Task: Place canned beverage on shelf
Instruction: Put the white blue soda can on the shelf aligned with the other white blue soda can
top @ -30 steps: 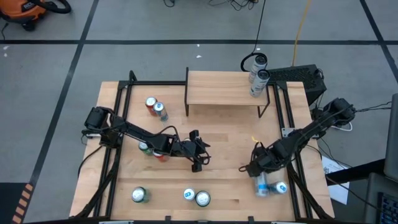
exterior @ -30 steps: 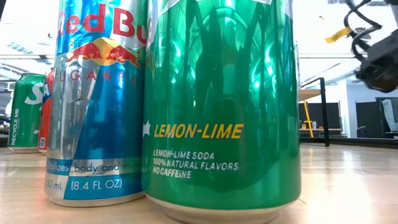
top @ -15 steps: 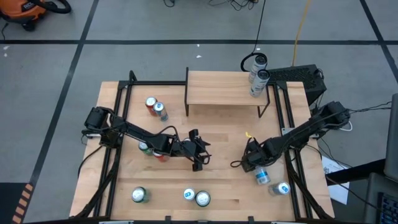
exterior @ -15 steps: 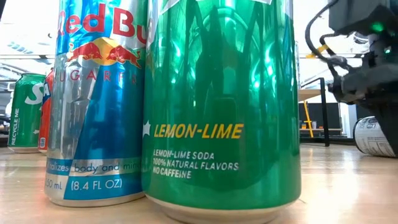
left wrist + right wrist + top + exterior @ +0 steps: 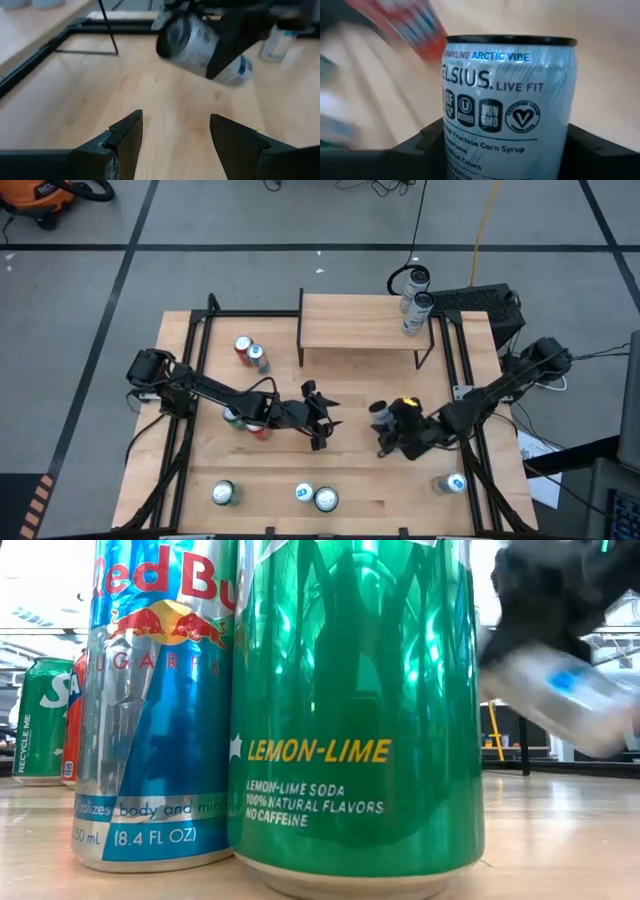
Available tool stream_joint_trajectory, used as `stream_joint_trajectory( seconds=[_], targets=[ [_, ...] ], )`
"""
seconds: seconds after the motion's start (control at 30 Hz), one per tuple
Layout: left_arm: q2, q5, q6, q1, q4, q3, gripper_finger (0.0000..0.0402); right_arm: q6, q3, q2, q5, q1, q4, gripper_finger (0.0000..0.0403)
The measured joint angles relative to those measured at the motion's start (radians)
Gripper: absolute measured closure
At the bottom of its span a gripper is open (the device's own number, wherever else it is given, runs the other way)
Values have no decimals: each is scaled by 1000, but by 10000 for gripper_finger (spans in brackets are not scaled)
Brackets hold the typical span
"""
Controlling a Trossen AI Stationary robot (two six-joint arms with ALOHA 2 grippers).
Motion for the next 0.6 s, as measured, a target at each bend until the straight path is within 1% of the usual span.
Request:
stream_joint_trajectory(
  seconds=[0.07,0.1,0.17,0.23,0.3,0.37,0.47,0.53,0.6],
  targets=[
    [7,0,-7,3,54,0,171,-149,1,-11,151,23,93,155],
    [11,-1,-9,6,69,0,171,-263,1,-10,209,36,149,154],
    [17,-2,-25,15,81,0,171,-508,1,2,267,53,286,154],
    [17,2,-18,22,85,0,171,-689,1,5,263,63,428,156],
    [17,29,14,23,96,0,171,-868,1,3,191,69,569,157],
    [17,88,65,21,121,-1,171,-1014,1,3,103,71,692,157],
    [27,234,130,24,213,-1,171,-1213,1,3,-63,66,844,157],
    [42,336,148,28,283,-1,171,-1301,1,2,-152,57,925,157],
    [61,429,154,31,346,-1,171,-1354,1,-2,-223,41,974,158]
  ],
)
